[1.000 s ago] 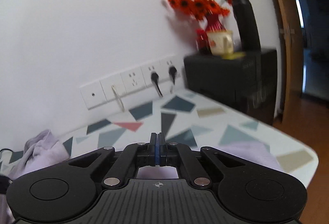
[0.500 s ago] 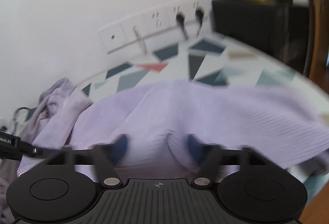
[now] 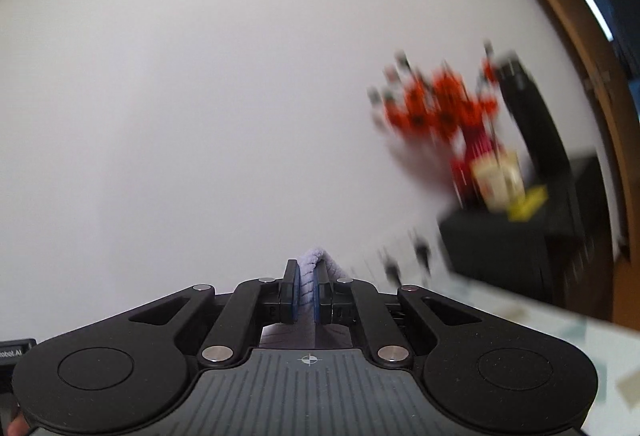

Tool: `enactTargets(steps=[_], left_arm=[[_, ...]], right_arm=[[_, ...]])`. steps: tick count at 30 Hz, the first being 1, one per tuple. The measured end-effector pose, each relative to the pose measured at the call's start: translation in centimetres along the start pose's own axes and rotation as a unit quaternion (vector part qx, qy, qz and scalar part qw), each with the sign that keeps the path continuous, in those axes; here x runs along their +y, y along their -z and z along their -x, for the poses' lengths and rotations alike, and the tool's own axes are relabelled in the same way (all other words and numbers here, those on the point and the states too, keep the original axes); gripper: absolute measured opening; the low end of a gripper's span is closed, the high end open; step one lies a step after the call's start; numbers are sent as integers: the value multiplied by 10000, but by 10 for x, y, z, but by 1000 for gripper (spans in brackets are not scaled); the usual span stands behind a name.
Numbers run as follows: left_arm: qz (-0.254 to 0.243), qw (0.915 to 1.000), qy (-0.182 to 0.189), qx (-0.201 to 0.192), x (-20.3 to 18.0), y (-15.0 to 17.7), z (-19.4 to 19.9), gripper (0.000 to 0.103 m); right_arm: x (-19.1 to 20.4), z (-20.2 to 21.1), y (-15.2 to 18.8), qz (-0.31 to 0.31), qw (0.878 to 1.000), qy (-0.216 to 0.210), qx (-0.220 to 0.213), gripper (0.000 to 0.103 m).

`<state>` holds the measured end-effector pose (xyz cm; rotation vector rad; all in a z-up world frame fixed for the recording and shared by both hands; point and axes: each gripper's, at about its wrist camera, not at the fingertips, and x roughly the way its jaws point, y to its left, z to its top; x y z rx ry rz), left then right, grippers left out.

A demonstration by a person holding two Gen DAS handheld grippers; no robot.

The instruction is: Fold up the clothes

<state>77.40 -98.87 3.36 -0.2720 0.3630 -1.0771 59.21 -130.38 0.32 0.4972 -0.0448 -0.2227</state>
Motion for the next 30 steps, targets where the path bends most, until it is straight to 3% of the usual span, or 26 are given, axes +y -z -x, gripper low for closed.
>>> enactTargets(steps=[8,10,14,16,18,21,25,28,30], left_arm=[[-658,9941,667,-551,-37,-40,7,15],[-668,9950,562,-478,-33,-39,-15,15],[-590,9982,9,-80,-12,-23,-80,15],[-545,9978,-346,162,2,-11,-117,15],[-623,9957,-643,251,13,-5,-153,15],[-1055,9890,-1029,129,21,-3,-204,15],[-1505,9759,-1572,156,42,10,-277,15],[-1121,9723,-1948,648,80,31,-333,15],[-1002,9652,-2222,950,97,55,-366,15]], right_arm=[[29,62,-54,415,9929,-175,-1105,5],[24,58,-60,466,9919,-93,-1178,5],[-7,14,-51,420,9970,274,-582,5],[-29,-15,-39,252,9983,501,-149,5],[-50,-44,-33,174,9979,630,17,5],[-81,-88,-24,68,9964,812,237,5],[-118,-168,-22,225,9958,882,49,5],[-151,-237,2,307,9916,1129,557,5],[-172,-274,25,366,9853,1297,1050,5]])
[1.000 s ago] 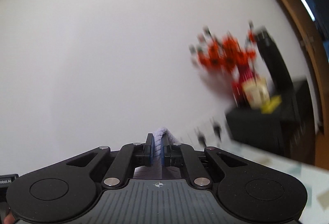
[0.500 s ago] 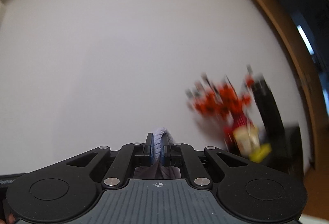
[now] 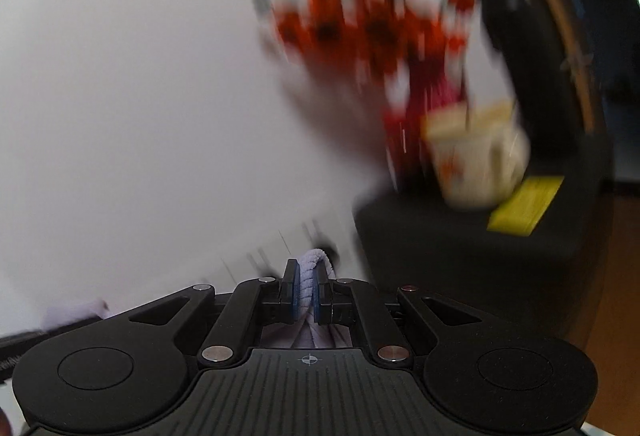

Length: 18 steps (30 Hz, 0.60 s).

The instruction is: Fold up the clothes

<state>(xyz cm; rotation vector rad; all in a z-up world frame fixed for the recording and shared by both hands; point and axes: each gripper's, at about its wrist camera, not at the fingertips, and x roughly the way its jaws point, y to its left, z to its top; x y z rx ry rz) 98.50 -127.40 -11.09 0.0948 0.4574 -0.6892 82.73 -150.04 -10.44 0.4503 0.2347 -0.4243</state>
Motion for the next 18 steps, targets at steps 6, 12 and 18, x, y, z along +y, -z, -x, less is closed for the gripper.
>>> enactTargets(steps=[6,12,18], left_arm=[[52,9946,-643,816,1,45,-75,15],[1157,9782,-362,1688,22,59,-121,27],[1593,9673,351,1942,34,50,-97,72]], right_arm=[[4,-81,49,967,9925,243,704,5],[7,-138,80,1280,9774,513,1604,7],[22,-150,95,1788,9690,685,1563,15]])
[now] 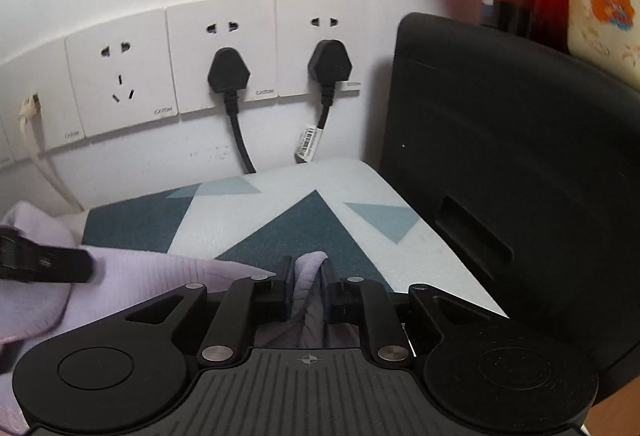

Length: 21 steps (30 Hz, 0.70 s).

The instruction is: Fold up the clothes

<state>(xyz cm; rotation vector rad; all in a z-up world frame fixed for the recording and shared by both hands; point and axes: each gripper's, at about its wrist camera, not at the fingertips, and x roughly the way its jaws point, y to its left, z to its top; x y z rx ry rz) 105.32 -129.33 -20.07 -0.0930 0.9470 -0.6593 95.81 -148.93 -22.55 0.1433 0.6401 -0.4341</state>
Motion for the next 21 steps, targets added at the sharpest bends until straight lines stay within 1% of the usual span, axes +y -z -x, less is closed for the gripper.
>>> enactTargets(steps=[2,3,4,5,6,7,8,10,11,13,16,20,21], left_arm=[[-188,9962,781,337,1,2,24,72],[-322,9942,949,379,2,6,43,73],[-427,9932,1030,335,5,9,65,73],[-536,9918,1135,237,11,14,88,78],[-628,9905,1216,127,16,18,111,83],[-659,9906,1197,-30,24,23,130,86],[-647,9916,1095,-225,36,31,148,90],[-618,9924,884,-598,62,48,184,90],[-582,9930,759,-699,79,60,197,90],[-431,9955,481,-689,111,79,214,90],[-145,9985,-121,-512,158,105,231,90],[-363,9962,-677,-415,199,128,250,90],[-453,9949,-828,-355,207,131,251,90]], right_arm=[[4,-4,-1,100,9999,72,40,16],[6,-5,-1,147,9998,128,54,21],[4,-5,-1,94,9997,219,79,30],[1,-4,-2,41,9995,309,104,36],[-2,-3,-2,-33,9991,391,133,49],[-7,0,-3,-221,9987,423,169,51],[-11,12,-5,-426,9981,419,142,51],[-18,36,-7,-725,9967,352,60,51],[-19,48,-9,-831,9961,285,12,50],[-16,75,-11,-1007,9949,27,-40,50],[13,111,-18,-1208,9913,-515,-10,49],[79,139,-25,-1242,9802,-1534,183,48],[99,142,-24,-1171,9786,-1672,254,48]])
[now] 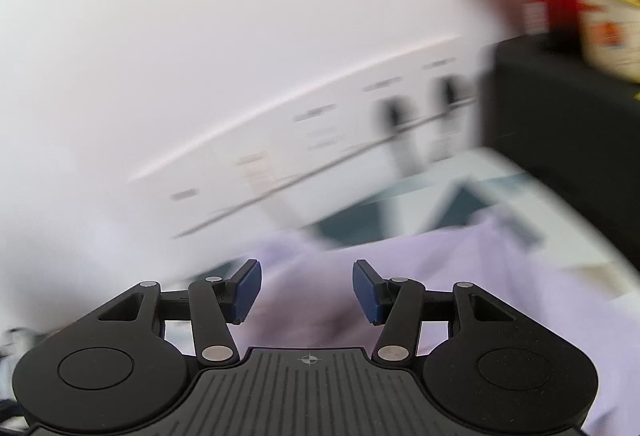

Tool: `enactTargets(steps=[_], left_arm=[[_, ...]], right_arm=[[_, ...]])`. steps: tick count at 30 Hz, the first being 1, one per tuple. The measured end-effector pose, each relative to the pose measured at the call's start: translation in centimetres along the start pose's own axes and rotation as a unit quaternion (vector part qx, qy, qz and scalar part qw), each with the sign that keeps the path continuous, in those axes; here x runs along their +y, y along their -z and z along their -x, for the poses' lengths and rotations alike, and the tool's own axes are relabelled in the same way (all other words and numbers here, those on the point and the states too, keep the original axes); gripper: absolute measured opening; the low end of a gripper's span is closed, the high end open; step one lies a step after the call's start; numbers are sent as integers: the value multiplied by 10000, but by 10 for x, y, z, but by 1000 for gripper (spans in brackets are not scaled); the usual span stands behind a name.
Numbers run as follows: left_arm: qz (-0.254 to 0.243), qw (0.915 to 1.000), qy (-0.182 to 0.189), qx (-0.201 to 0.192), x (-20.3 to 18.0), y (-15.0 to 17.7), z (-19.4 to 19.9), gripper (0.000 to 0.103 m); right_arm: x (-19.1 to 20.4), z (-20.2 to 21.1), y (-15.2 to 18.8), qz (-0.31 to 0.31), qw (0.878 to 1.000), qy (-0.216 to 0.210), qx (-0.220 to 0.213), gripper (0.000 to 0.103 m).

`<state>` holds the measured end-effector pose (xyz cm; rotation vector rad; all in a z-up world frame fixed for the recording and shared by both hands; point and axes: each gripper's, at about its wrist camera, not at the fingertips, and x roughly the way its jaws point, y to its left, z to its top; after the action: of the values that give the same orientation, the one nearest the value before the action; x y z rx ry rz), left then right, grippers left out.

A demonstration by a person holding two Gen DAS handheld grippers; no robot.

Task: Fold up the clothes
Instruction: 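Grasp the robe near its collar with the left gripper, right gripper releasing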

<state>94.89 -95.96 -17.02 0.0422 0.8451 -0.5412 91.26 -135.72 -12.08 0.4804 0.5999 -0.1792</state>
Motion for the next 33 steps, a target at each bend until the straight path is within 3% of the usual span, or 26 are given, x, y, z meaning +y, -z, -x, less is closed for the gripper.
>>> enactTargets(steps=[4,8,13,17,18,19,20,21,22,24,26,29,31,33], left_arm=[[-272,9993,-234,141,23,11,5,90],[-245,9989,14,394,40,26,10,90],[85,9958,573,710,50,44,15,90],[72,9961,615,621,44,52,19,90],[53,9966,589,578,43,53,20,78],[23,9971,528,556,41,53,20,60],[-38,9975,360,601,39,52,20,27],[-45,9976,242,641,39,50,20,14],[123,9976,254,625,44,47,24,12],[515,9980,149,338,55,37,40,9],[880,9961,-68,-39,66,23,62,8],[1366,9874,-150,-784,78,-2,109,8],[1566,9794,286,-1243,78,-13,142,8],[1398,9767,932,-1336,59,-13,161,8]], right_arm=[[74,-19,32,298,9976,-270,564,47],[121,-45,66,835,9866,315,1366,48],[137,-61,83,1423,9712,946,1660,48],[138,-56,83,1281,9667,1079,1933,50],[136,-57,83,1217,9654,1086,2035,50],[133,-59,85,1177,9640,1093,2119,49],[131,-61,86,1136,9625,1101,2202,48],[129,-63,88,1096,9613,1098,2276,41],[128,-63,89,1067,9620,1043,2286,30],[129,-62,90,1041,9655,904,2209,21],[123,-56,81,486,9793,376,1927,17],[111,-42,69,-220,9888,-398,1418,15],[100,-30,62,-552,9894,-890,1002,15],[88,-25,62,-681,9871,-1128,911,16]])
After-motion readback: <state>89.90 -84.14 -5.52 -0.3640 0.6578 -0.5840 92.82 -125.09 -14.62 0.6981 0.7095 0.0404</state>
